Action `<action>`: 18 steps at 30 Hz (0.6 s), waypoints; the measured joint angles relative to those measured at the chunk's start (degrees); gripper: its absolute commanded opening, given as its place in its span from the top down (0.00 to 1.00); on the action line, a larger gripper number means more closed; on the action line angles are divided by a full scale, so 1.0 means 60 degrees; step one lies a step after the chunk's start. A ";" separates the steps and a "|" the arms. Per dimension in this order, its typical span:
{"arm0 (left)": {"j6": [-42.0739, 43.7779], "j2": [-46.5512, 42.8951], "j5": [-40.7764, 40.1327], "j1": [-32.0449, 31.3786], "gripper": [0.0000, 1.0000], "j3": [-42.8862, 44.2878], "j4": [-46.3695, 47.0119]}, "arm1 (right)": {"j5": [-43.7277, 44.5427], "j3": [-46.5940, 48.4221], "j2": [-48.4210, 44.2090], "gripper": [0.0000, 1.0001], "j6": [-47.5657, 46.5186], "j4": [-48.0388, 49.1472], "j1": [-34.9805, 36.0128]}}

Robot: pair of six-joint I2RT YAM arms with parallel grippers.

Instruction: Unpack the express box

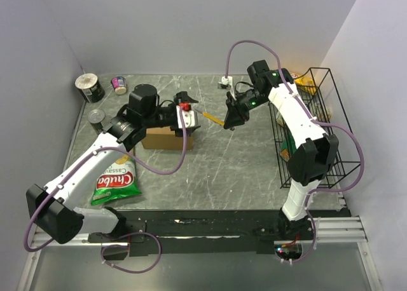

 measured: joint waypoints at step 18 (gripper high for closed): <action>0.2284 0.2131 0.0026 -0.0678 0.65 0.0998 -0.1042 | -0.0342 0.0000 -0.0033 1.00 0.0280 -0.0146 0.0164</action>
